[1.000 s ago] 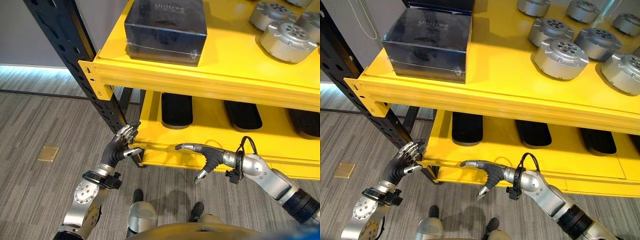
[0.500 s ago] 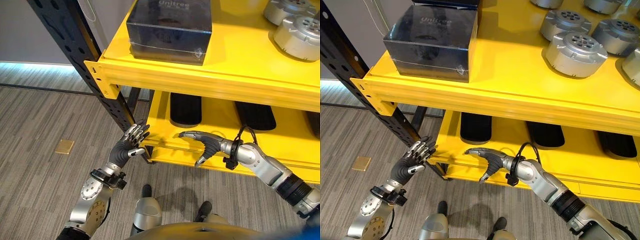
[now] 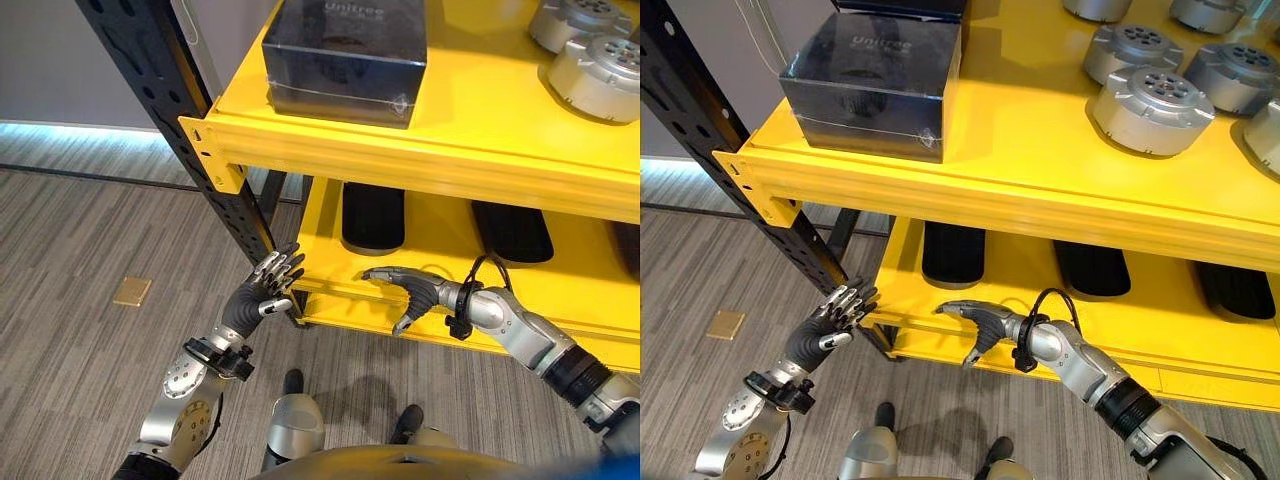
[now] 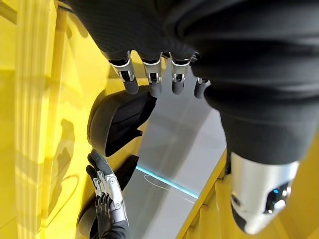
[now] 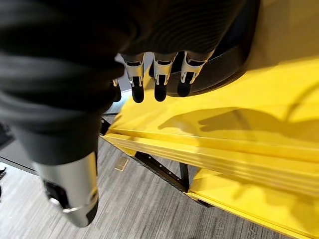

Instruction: Move parts from the plastic box to the shelf.

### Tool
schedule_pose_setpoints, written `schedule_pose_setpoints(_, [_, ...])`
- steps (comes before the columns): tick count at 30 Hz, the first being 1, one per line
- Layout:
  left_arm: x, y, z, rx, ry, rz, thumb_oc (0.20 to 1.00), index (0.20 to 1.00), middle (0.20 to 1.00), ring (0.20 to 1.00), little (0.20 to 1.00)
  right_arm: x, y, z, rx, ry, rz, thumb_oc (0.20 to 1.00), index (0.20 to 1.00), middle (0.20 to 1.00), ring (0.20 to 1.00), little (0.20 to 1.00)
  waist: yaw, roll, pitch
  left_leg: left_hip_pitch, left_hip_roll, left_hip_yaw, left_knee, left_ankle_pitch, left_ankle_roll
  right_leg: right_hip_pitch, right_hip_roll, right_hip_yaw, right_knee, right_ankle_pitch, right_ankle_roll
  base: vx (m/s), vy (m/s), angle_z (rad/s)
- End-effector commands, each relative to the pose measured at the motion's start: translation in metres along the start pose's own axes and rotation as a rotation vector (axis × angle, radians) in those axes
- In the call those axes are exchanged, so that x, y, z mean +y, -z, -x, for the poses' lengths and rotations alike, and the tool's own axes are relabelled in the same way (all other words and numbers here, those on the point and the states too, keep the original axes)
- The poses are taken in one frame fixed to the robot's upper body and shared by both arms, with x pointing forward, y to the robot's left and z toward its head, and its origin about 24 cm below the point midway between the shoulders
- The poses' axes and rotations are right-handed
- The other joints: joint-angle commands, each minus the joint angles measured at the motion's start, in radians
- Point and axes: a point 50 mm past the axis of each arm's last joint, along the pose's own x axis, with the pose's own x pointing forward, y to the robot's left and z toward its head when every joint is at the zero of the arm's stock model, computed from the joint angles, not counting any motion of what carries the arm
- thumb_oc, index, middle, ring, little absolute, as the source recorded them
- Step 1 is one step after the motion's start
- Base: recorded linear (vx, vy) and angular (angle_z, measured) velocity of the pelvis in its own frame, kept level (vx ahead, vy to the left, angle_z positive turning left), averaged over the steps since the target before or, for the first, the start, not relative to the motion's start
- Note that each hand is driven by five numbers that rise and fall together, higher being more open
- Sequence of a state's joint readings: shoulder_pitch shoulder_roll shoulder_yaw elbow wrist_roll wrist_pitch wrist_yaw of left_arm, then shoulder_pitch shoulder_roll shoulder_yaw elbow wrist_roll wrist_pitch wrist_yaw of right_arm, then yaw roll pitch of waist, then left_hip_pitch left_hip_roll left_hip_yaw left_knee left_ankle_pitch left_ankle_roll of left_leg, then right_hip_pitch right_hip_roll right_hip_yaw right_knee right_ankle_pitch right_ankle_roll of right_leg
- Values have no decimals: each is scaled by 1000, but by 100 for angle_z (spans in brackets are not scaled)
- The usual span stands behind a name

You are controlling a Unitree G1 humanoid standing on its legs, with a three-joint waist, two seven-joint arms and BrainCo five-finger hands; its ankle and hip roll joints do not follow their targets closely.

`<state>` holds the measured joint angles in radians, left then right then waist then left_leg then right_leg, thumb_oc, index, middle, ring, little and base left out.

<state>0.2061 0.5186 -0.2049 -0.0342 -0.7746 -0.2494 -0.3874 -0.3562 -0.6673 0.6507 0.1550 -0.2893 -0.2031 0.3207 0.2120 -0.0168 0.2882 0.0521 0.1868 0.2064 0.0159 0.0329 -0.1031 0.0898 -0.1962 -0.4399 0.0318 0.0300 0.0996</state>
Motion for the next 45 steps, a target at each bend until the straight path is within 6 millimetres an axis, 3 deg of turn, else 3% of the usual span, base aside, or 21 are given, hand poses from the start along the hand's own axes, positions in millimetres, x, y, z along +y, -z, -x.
schedule_pose_setpoints(1, [-6,-10,-8,-62,55,-18,1000,1000,1000,1000,1000,-16,-18,-12,-88,39,70,1000,1000,1000,1000,1000,15,-6,-18,-46,34,55,66,24,8,-15,-50,-4,167,-88,33,0,0,0])
schedule_pose_setpoints(35, [-12,-2,-18,-2,95,1,1000,1000,1000,1000,1000,-14,-6,-45,89,39,106,1000,1000,1000,1000,1000,34,21,-18,-54,38,42,98,19,8,-29,-64,-15,207,-100,17,8,0,1])
schedule_pose_setpoints(45, [-14,0,-20,27,132,-4,1000,1000,1000,1000,1000,-27,-1,-49,140,54,96,1000,1000,1000,1000,1000,36,23,-25,-47,37,43,93,22,7,-27,-70,-17,201,-91,21,0,0,0])
